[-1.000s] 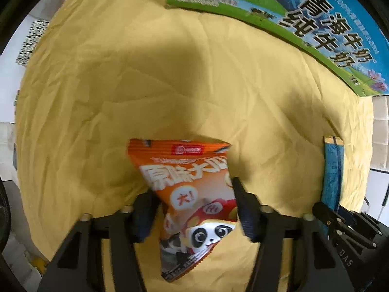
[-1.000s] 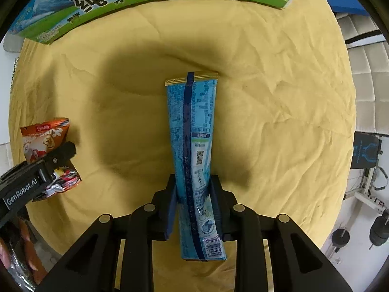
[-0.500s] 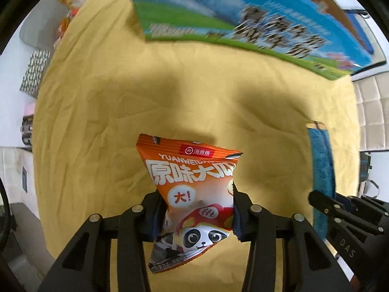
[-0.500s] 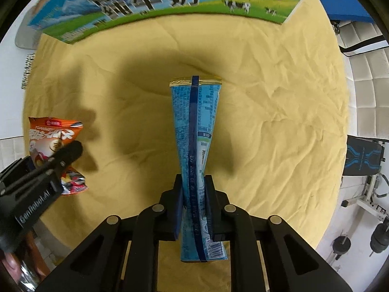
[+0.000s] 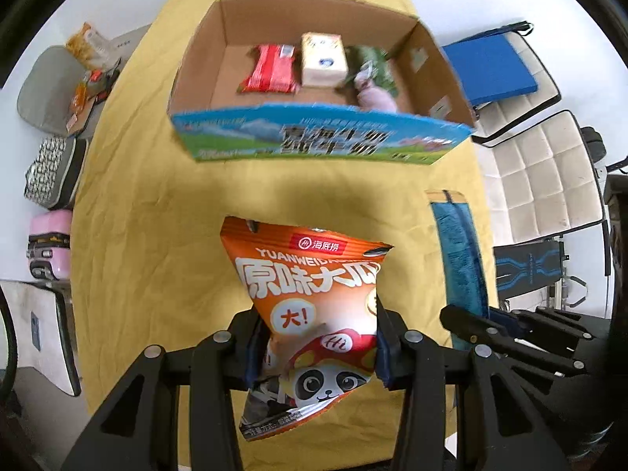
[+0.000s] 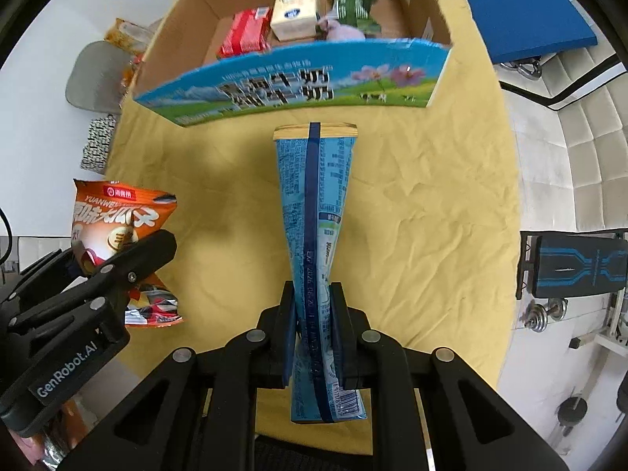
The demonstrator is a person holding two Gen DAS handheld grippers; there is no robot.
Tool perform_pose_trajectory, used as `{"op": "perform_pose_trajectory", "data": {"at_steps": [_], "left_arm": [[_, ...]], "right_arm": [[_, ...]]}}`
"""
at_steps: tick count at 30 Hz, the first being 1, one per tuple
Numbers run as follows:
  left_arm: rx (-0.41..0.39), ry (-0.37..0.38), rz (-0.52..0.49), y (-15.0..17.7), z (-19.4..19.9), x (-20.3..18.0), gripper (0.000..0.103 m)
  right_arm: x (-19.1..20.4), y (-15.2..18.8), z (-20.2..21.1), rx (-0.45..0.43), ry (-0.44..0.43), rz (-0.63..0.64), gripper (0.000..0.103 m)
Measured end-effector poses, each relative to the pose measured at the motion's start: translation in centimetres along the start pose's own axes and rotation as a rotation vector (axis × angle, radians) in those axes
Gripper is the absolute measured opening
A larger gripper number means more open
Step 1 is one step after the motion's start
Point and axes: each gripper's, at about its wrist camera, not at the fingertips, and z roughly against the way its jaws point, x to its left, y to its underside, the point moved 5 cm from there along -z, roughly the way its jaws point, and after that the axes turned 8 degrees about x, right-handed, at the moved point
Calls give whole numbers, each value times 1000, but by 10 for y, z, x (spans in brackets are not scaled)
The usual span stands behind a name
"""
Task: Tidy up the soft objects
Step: 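Carry the panda bag with the left tool while the right tool carries the blue package into the box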
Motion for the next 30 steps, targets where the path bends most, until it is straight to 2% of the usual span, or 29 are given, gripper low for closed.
{"op": "perform_pose_trajectory", "data": {"at_steps": [7,13,20,23,27,30], "left_arm": [[-23,48,-11,-15,10,-11,41],[-43,86,-8,-55,23,-10,41],[-77,82,-8,-128,27,-2,41],[-93,52,3,-156,18,6,41],[-60,24,27,-184,-8,20,41],[-18,35,61,-198,-28,33,41]], "right_arm": [[-8,2,18,-29,-38,-1,16],[-4,-21,50,-70,-73,2,16],[-13,-91,83,-175,-32,-10,16],[-17,-120,84,-198,-8,-22,16],[-27,-162,74,-207,25,-49,16],[-38,-188,59,-188,35,-76,16]]}}
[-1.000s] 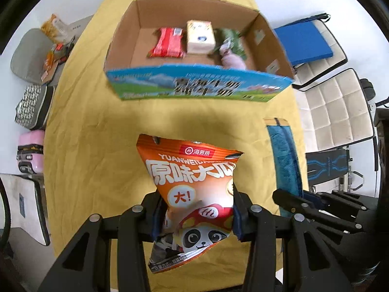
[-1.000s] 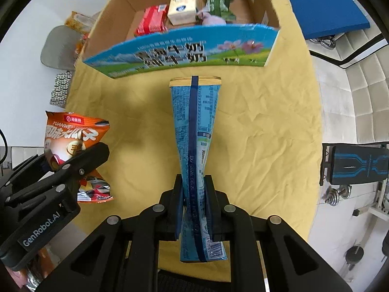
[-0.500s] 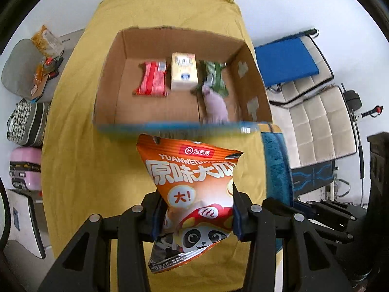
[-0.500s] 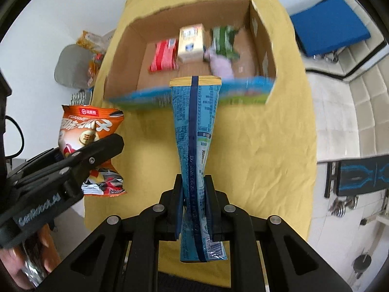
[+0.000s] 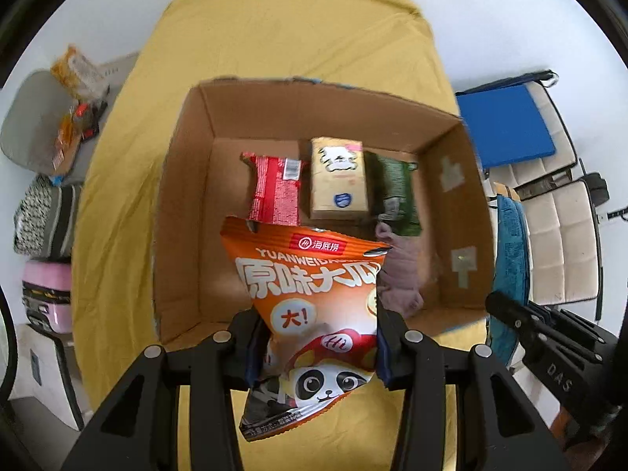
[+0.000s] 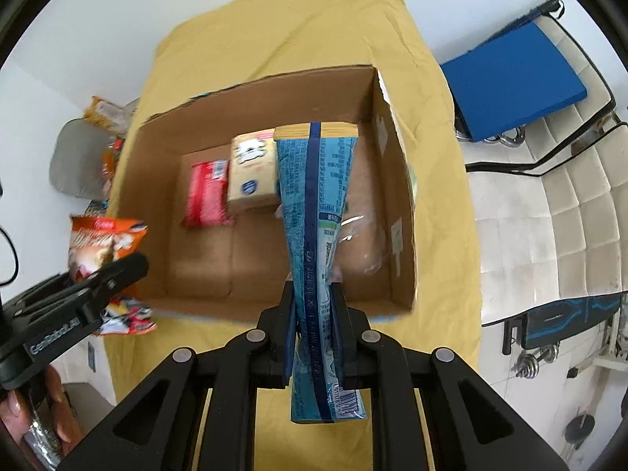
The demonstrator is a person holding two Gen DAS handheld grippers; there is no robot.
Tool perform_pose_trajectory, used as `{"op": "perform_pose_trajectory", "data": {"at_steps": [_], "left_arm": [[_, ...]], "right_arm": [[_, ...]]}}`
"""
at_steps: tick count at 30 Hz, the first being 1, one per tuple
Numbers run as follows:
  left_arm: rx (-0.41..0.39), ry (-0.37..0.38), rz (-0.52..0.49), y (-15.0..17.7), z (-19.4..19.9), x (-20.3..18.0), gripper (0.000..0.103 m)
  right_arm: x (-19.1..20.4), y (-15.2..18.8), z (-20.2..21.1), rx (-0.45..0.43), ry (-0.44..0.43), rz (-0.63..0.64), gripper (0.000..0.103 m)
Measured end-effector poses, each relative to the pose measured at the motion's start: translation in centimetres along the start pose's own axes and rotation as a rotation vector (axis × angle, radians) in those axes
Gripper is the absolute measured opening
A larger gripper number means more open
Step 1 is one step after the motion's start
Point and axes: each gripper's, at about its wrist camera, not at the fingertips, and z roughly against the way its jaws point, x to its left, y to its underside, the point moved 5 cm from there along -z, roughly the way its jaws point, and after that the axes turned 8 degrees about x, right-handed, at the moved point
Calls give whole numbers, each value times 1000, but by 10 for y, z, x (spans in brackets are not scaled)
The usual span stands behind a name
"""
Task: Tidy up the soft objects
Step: 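Carry the panda bag with the left tool while the right tool carries the blue package into the box, then open both tools to release the items inside the box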
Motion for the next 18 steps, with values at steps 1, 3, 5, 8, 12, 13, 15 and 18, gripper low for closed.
{"op": "perform_pose_trajectory", "data": {"at_steps": [1,3,5,8,12,13,15,18], "left_arm": [[11,-3,11,-4,-6,4,41],[36,1,25,-11,-18,11,41],[55,-5,37,-18,-31,18,41],[96,6,53,-25,-50,24,41],[132,9,61,-33,-71,29,41],[139,4,60,-34,-76,29,41],[151,8,57,-36,-84,29,41],[165,8,59,-40,-93,29,43]], "right_arm": [[-2,-6,-7,7,6,-6,16],[-5,-19,-22,21,21,-14,16],[-7,-29,-35,30,29,-21,16],[-10,-41,-53,48,33,-28,16],[-10,-54,-70,65,47,-19,16],[-9,-56,-73,65,52,-20,16],[-8,-62,-80,73,61,-13,16],[-7,-69,-88,75,85,-10,16]]}}
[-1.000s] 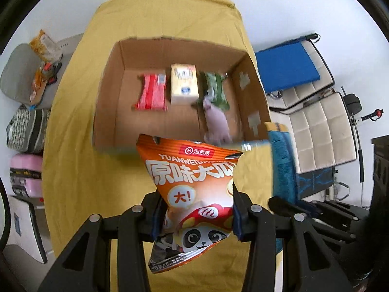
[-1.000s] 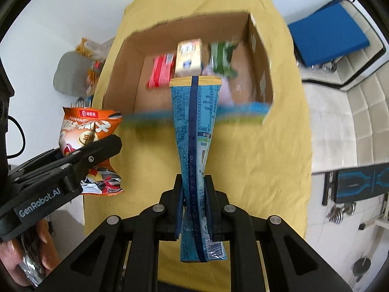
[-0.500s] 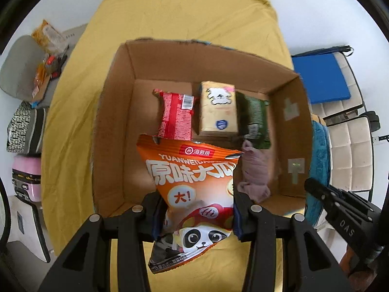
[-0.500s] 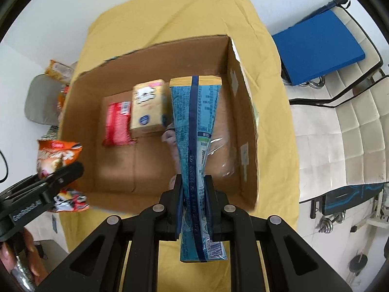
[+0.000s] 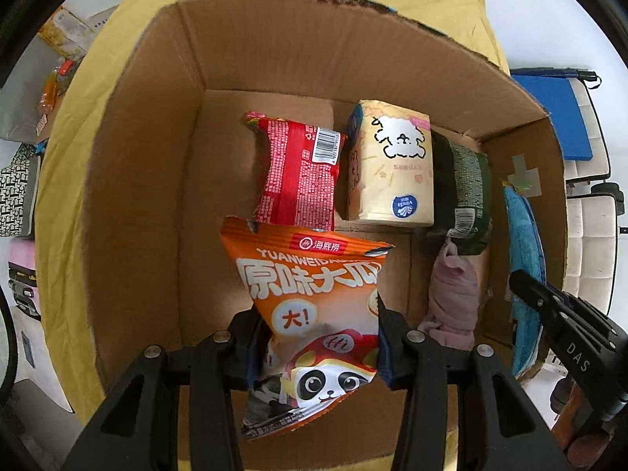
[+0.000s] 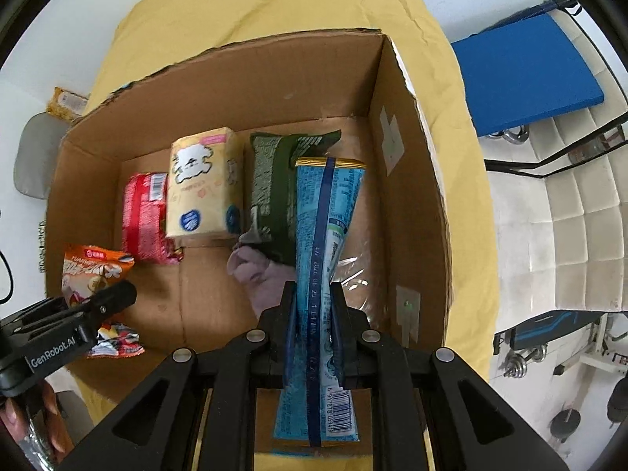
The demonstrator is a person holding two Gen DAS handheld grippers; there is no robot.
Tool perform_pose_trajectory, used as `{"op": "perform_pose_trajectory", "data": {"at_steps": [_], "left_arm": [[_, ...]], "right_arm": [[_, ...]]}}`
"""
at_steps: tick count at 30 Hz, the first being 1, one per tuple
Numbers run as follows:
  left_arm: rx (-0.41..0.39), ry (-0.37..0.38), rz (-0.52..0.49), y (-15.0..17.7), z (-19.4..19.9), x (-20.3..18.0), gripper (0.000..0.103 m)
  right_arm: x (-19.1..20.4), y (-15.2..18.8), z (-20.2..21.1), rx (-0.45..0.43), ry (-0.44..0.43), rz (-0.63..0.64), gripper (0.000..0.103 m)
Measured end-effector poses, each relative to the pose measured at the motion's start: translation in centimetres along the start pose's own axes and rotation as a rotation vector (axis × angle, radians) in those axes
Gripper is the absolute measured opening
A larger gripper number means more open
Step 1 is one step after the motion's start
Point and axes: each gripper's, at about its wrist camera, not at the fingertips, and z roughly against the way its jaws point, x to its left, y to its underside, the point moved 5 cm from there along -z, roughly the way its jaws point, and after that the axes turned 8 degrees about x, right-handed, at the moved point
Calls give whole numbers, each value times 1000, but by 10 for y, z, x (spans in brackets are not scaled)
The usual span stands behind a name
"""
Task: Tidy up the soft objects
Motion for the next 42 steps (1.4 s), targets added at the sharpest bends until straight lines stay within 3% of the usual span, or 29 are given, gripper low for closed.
{"op": "perform_pose_trajectory", "data": {"at_steps": [7,12,15,24,26,28,33,35,39,42], "left_arm": [[37,-54,22,-3,-12,1,44],[4,-60,27,-5,-3,-3,45],[-29,-66,13,-2,9,-6,52],[-114,-116,4,17,37,-11,54],[-124,-120,5,20,40,-10,58],[-135,-132,3,24,41,-8,74],[-172,-166,1,34,51,-6,93],[-187,-175,1,38,58,-3,96],[-213,-180,6,43,67,-1,99],[-222,-182,10,44,70,0,101]], "right_arm": [[-4,-7,-8,11,0,-6,19],[-1,-6,0,-6,11,24,43],[0,-5,4,-9,20,30,47],[7,15,2,26,40,48,49],[8,19,2,28,42,49,49],[8,24,2,32,42,46,51],[9,31,10,10,50,52,77],[8,33,15,0,53,44,89],[5,37,23,-21,71,32,103],[4,40,25,-26,72,26,103]]}}
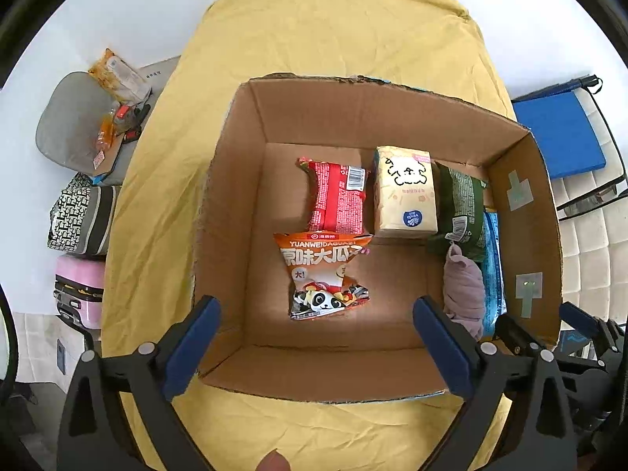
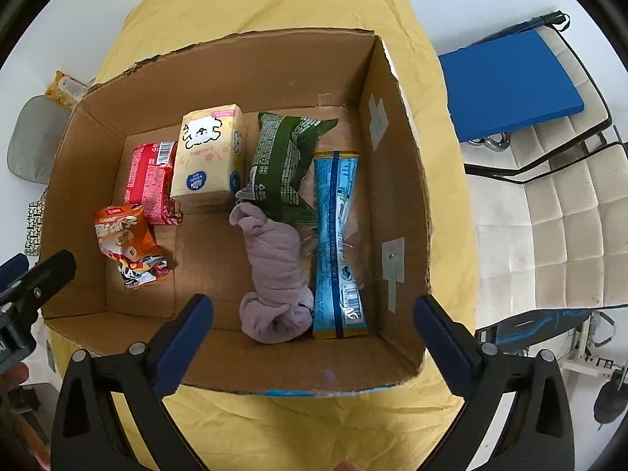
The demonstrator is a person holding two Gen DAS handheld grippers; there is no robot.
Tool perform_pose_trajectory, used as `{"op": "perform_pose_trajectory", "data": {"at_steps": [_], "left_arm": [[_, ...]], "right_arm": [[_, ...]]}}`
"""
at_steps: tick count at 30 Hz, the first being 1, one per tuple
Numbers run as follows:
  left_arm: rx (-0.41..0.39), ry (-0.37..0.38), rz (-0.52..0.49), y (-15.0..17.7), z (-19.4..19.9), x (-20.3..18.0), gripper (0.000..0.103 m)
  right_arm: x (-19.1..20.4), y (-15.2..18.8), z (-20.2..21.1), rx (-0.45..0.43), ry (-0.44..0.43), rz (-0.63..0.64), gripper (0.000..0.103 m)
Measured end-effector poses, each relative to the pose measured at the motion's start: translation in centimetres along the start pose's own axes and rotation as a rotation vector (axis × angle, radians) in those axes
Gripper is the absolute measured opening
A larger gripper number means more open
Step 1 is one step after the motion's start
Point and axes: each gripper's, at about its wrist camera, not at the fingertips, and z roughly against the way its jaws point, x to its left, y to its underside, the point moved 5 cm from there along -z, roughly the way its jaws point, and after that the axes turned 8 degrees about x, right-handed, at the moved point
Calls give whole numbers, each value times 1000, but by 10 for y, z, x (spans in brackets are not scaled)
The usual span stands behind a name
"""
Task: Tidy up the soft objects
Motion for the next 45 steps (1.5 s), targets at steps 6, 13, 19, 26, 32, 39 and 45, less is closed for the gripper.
{"op": "perform_pose_trajectory", "data": {"at_steps": [6,13,19,26,32,39,45], "left_arm": [[-18,1,-3,12,15,0,101],[-104,-37,-13,57,72,0,101],[-123,5,-19,114,127,3,101],[-173,-19,-29,167,190,8,101],[-172,34,-19,195,224,11,101],[-232,45,-17,206,257,9,101],[-274,40,-25,205,271,5,101]], "right_arm": [[3,11,18,-22,-17,3,103],[2,48,74,-110,-44,10,103],[5,112,131,-168,-83,38,103],[4,178,202,-242,-105,66,103],[-1,210,253,-286,-130,55,103],[2,238,297,-324,-137,72,103],[4,248,321,-368,-111,82,103]]}}
